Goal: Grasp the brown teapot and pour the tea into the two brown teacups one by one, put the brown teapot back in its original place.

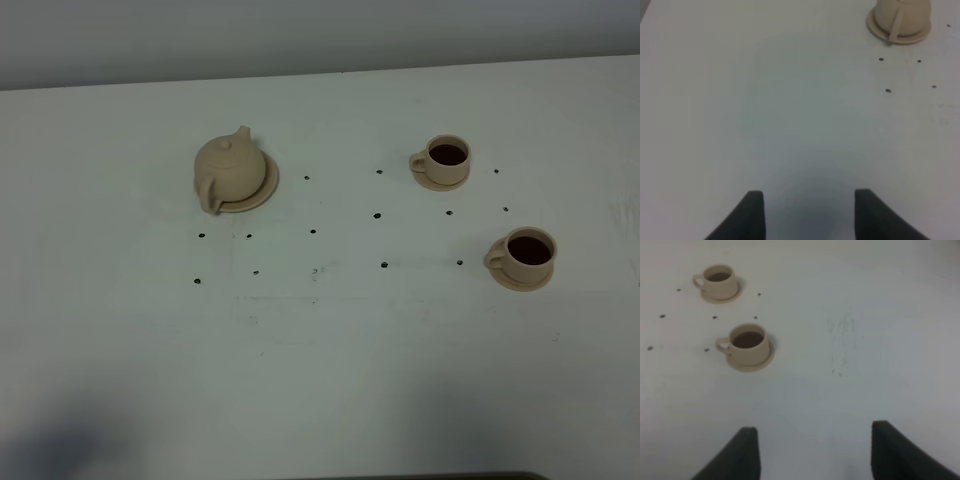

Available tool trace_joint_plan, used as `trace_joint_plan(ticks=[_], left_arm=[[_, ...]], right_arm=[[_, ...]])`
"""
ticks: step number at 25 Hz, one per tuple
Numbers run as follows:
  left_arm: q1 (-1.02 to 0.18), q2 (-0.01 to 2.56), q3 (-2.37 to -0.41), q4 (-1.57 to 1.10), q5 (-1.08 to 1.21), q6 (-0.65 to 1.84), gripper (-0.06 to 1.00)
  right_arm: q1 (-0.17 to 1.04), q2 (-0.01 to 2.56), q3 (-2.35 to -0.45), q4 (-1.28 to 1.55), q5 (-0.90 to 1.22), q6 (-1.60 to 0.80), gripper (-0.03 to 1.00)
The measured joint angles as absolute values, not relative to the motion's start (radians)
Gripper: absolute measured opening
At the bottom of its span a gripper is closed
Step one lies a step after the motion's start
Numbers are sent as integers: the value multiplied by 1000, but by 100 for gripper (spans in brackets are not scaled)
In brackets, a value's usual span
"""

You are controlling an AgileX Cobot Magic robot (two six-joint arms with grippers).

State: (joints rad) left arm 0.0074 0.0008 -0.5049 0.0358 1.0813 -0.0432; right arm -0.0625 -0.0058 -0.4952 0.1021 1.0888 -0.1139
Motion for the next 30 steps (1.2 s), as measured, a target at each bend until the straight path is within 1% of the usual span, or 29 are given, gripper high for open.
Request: trace_joint_plan(ticks=[30], left_arm=[[7, 1, -505, 36, 1081, -43, 44]], right_arm=[[-62, -6, -495, 102, 1089, -114, 48]])
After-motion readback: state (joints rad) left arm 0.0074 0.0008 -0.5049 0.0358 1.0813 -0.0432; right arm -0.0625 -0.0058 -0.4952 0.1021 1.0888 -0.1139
